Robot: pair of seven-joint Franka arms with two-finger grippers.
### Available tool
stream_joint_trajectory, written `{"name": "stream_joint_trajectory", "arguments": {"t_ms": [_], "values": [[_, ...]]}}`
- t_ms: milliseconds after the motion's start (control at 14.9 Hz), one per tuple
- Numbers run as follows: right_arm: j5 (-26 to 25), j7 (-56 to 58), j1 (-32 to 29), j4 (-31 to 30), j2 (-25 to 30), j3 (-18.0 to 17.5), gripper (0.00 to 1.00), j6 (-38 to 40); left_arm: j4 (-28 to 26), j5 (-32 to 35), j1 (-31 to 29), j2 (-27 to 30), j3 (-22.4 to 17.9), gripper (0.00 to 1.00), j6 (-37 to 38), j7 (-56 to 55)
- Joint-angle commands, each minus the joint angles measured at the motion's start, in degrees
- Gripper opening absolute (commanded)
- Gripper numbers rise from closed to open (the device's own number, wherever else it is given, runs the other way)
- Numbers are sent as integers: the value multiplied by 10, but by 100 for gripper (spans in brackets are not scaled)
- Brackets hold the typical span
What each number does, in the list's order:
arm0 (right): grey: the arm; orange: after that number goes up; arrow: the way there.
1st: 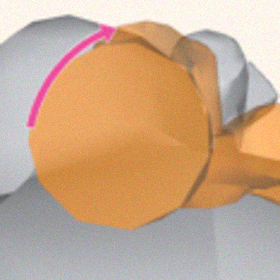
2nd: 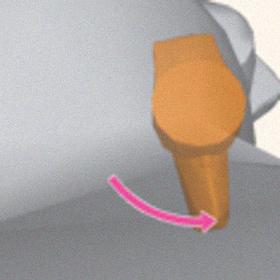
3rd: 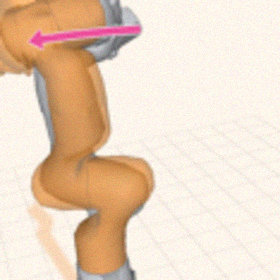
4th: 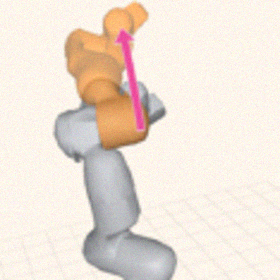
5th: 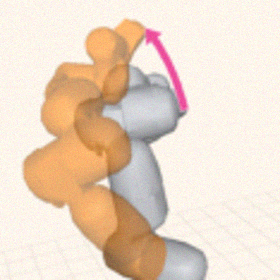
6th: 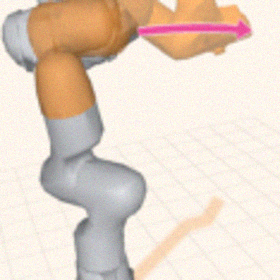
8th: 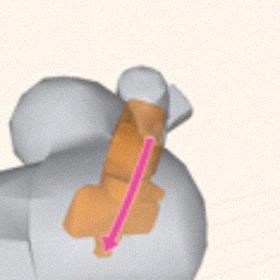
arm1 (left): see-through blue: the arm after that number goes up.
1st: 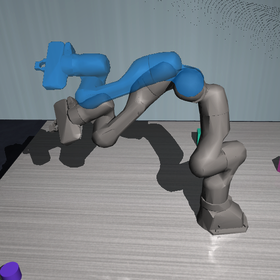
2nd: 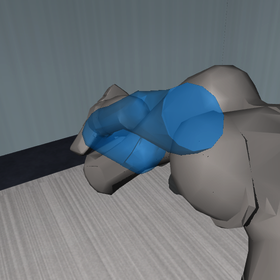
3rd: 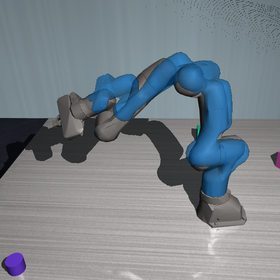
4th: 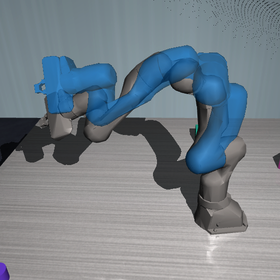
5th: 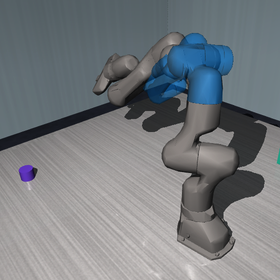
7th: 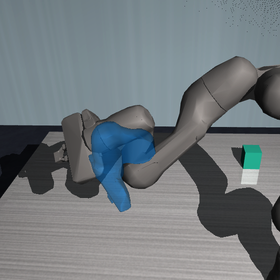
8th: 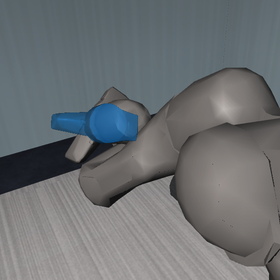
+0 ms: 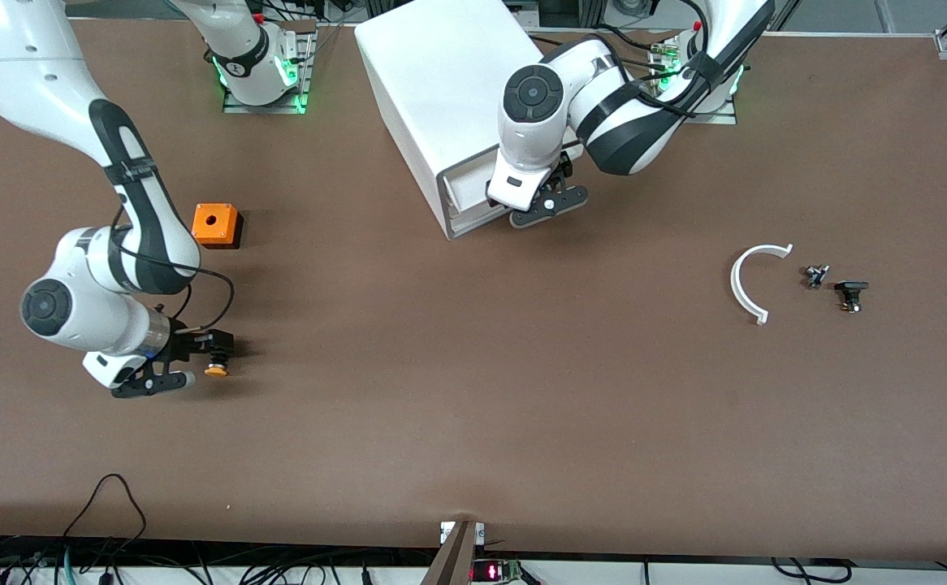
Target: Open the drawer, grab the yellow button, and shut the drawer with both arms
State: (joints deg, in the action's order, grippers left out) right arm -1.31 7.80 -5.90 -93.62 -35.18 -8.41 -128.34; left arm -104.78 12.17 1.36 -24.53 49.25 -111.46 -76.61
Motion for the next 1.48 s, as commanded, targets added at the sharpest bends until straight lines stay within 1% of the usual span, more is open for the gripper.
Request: {"name": "stream_joint_trajectory", "arguments": {"t_ms": [0,269,606,740,875,1010,1144,1279,1413], "values": [[-9,2,2,-13,68,-4,99,32,-13,-24,-4,5,21,99,5,-3],[-10,-3,5,-9,126,-3,99,84,-15,-34,-2,4,23,99,6,3],[-14,-65,10,-13,195,-1,99,150,-14,-42,9,-3,23,99,5,3],[-14,-88,26,-11,218,16,99,176,-14,-43,13,-3,23,99,5,3],[-12,-119,58,-10,239,51,100,213,-14,-46,15,-3,23,99,5,4],[-10,-131,58,-10,259,52,100,229,-11,-46,12,-3,23,99,6,6],[-1,-125,58,-8,281,54,100,255,-3,-45,4,-3,23,99,18,12],[0,-128,58,2,303,56,100,295,11,-44,-13,3,21,99,32,57],[0,-128,58,32,307,57,99,338,43,-43,-43,4,22,99,81,114]]}}
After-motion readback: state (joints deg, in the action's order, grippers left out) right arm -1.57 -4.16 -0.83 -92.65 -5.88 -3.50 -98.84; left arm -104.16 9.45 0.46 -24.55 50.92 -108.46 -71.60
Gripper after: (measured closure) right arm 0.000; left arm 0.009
